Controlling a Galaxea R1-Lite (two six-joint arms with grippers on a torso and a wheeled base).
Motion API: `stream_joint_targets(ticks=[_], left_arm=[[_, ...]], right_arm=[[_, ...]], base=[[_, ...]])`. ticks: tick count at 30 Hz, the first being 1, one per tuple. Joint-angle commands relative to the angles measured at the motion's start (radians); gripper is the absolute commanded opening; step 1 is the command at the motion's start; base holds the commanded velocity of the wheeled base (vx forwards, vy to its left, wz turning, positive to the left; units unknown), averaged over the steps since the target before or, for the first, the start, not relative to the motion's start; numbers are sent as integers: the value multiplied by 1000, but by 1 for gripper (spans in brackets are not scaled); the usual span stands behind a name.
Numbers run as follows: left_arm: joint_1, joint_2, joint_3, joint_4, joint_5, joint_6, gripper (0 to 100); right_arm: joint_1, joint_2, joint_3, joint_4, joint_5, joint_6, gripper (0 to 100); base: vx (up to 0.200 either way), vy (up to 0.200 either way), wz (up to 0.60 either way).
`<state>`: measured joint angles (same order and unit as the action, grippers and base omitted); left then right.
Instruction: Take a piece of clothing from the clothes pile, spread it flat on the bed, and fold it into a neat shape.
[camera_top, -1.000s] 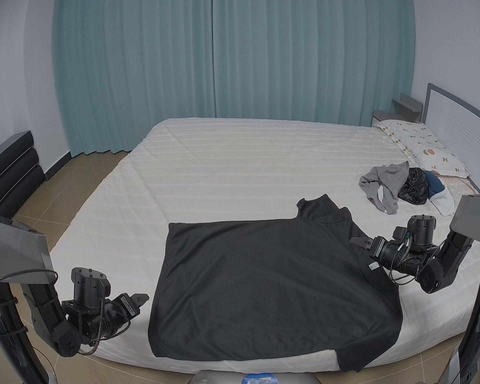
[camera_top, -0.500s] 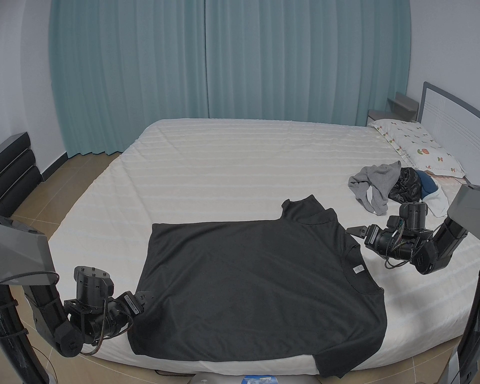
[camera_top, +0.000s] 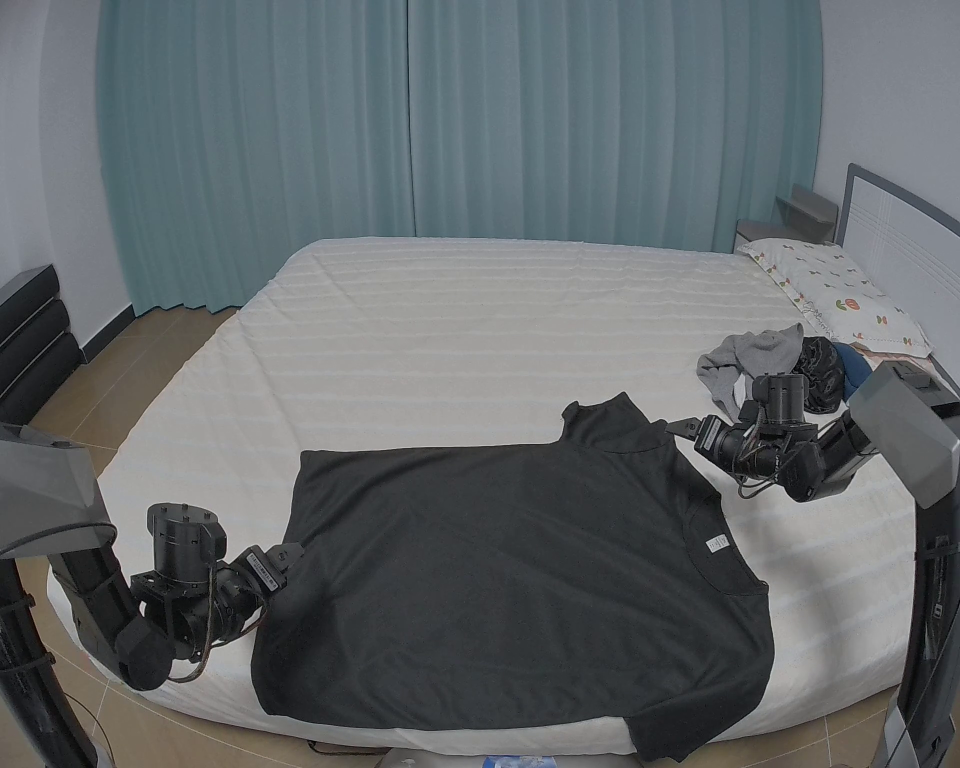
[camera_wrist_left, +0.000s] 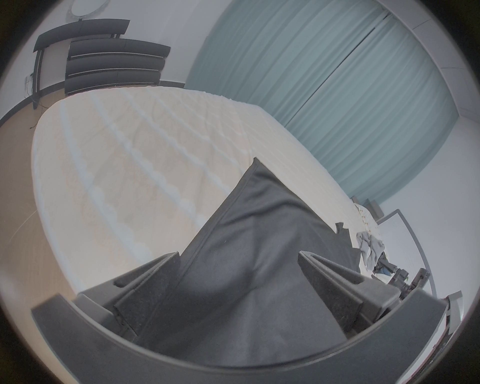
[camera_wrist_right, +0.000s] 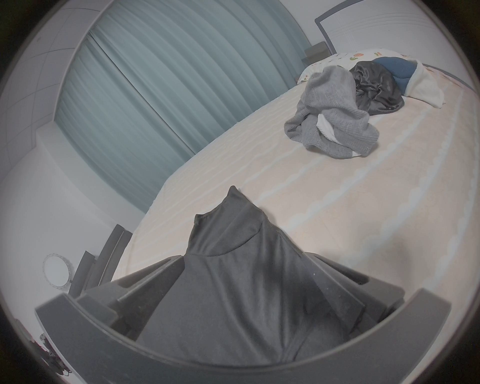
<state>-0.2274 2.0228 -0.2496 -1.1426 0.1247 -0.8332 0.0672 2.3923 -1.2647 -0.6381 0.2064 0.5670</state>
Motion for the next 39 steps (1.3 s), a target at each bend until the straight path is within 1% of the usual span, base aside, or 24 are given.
stream_joint_targets(ticks=[1,5,12,13,16,20,22,23,24,31,33,34,36,37,38,39], left_arm=[[37,36,-86,6,1,-3,100],[51,57,-125,7,1,-3,100],[65,99,-200,9,3,-3,100],[69,103,-214,9,1,-3,100],[77,119,-251,15,1,-3,100],[88,132,-316,63,3,-3,100],[102,145,-398,139,1,-3,100],[102,145,-398,139,1,-3,100],[111,159,-461,196,1,-3,100],[134,246,-677,333,1,-4,100],[140,261,-717,363,1,-4,100],[143,280,-766,403,1,-4,100],[148,298,-817,442,3,-6,100],[148,298,-817,442,3,-6,100],[152,317,-861,465,3,-18,100],[152,324,-876,471,3,-23,100]], right_arm=[[-4,149,-163,80,-15,1,100],[-24,151,-171,110,-13,1,100],[-44,163,-160,112,-5,2,100],[-44,163,-159,112,-5,2,0],[-44,162,-157,123,-5,2,0],[-46,154,-157,149,-5,2,0],[-52,148,-151,156,-5,2,0],[-52,148,-151,156,-5,2,0],[-61,136,-140,161,-5,2,0],[-75,126,-102,161,-4,-3,0],[-75,119,-97,164,-4,-4,0],[-75,108,-90,169,-4,-10,0],[-78,99,-88,181,-2,-10,0],[-78,99,-88,181,-2,-10,100],[-78,87,-88,199,1,-12,100],[-80,85,-88,207,1,-13,100]], base=[[0,0,0],[0,0,0],[0,0,0],[0,0,0],[0,0,0],[0,0,0],[0,0,0],[0,0,0],[0,0,0],[0,0,0],[0,0,0],[0,0,0],[0,0,0],[0,0,0],[0,0,0],[0,0,0]])
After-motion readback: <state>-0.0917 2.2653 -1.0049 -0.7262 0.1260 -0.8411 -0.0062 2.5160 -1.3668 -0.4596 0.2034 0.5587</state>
